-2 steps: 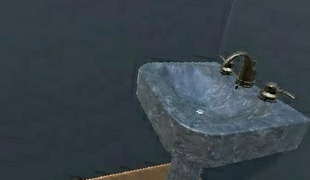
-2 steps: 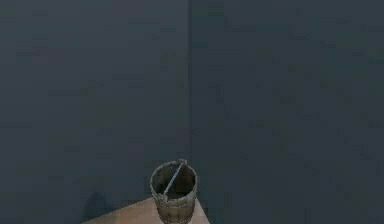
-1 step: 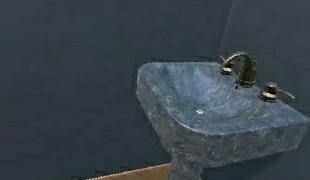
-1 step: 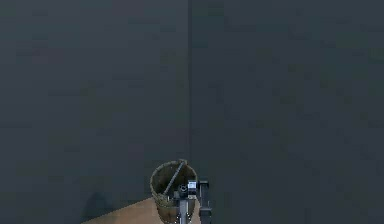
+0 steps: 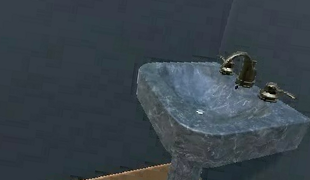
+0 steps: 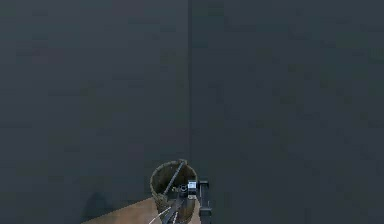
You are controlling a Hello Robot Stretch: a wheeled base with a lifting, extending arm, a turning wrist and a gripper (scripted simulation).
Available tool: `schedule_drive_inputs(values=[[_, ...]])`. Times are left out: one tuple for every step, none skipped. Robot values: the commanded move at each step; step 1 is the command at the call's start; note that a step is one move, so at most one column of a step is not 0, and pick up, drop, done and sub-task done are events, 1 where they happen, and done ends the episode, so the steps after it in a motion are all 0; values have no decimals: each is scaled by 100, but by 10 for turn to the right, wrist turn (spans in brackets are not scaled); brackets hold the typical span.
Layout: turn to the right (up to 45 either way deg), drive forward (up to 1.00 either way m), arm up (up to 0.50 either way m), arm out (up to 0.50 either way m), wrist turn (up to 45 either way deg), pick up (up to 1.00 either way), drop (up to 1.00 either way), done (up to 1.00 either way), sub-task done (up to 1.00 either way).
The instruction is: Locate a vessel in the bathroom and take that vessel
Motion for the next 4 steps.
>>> schedule_drive_inputs(values=[[0,0,0,0,450,0,0,0,0],[0,0,0,0,450,0,0,0,0],[0,0,0,0,120,0,0,0,0],[0,0,-30,0,0,0,0,0,0]])
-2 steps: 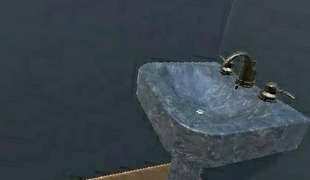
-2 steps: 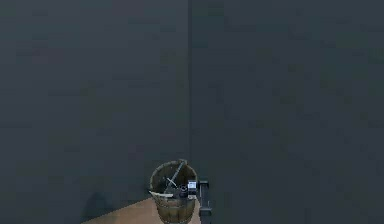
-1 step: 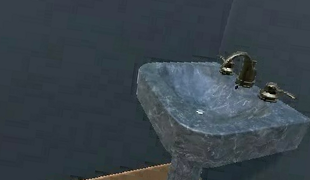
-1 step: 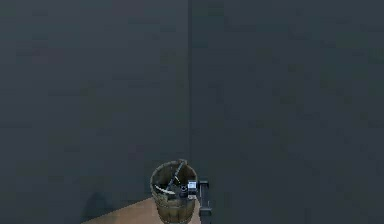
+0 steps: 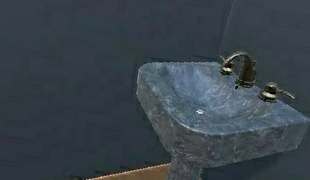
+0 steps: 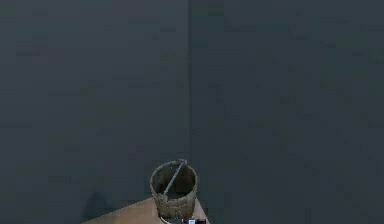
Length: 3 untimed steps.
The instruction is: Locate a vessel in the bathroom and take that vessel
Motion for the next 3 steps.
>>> schedule_drive_inputs(values=[[0,0,0,0,0,100,0,0,0],[0,0,10,0,0,0,0,0,0],[0,0,0,0,0,0,0,100,0]])
